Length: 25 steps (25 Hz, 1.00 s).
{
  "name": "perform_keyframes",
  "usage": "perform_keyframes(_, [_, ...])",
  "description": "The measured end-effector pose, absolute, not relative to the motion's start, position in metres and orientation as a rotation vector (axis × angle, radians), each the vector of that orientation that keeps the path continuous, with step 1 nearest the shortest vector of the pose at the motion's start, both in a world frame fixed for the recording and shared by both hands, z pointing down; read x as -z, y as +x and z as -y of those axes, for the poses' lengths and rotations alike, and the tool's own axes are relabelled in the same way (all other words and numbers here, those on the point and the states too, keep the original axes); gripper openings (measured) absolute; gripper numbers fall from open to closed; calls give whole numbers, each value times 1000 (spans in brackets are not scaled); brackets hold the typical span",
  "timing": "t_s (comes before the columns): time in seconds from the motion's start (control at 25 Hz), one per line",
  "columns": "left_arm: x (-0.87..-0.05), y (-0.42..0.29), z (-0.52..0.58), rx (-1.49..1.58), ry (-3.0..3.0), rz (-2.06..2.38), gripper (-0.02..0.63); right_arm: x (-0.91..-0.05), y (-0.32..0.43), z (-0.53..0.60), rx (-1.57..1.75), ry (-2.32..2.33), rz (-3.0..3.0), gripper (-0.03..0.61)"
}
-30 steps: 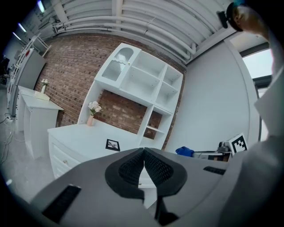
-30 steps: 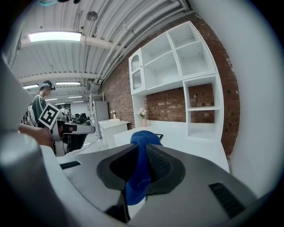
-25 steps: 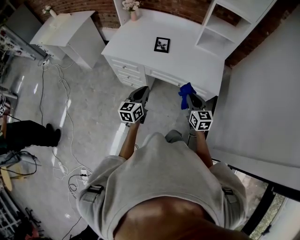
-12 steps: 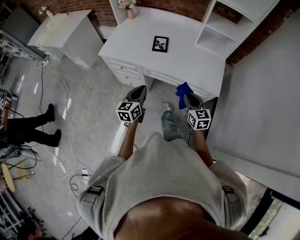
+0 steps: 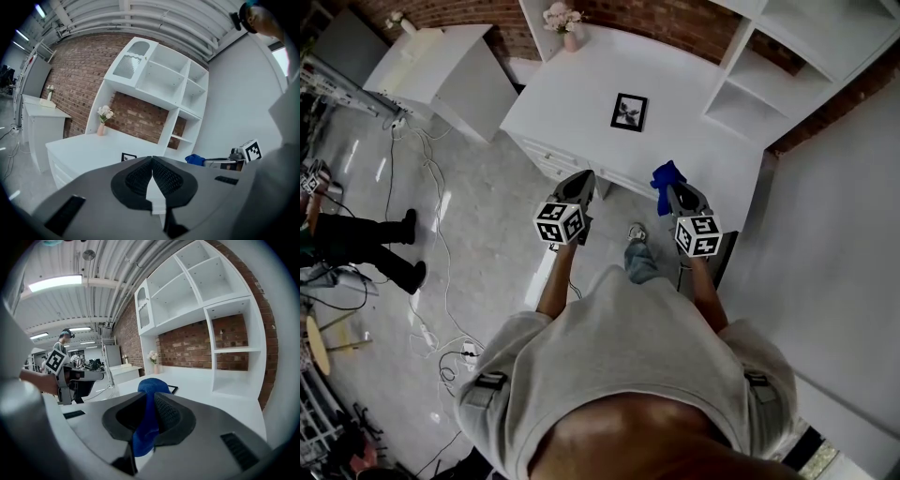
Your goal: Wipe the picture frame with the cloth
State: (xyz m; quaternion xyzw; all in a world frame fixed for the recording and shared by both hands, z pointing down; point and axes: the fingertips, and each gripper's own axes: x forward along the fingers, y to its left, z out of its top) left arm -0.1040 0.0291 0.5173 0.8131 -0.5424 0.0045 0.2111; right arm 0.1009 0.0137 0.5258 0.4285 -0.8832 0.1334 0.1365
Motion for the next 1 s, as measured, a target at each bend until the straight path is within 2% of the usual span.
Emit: perform_keyframes(1.0, [-505, -106, 209, -23, 2204, 1597, 17, -512, 80, 244, -376, 1101, 2631, 66])
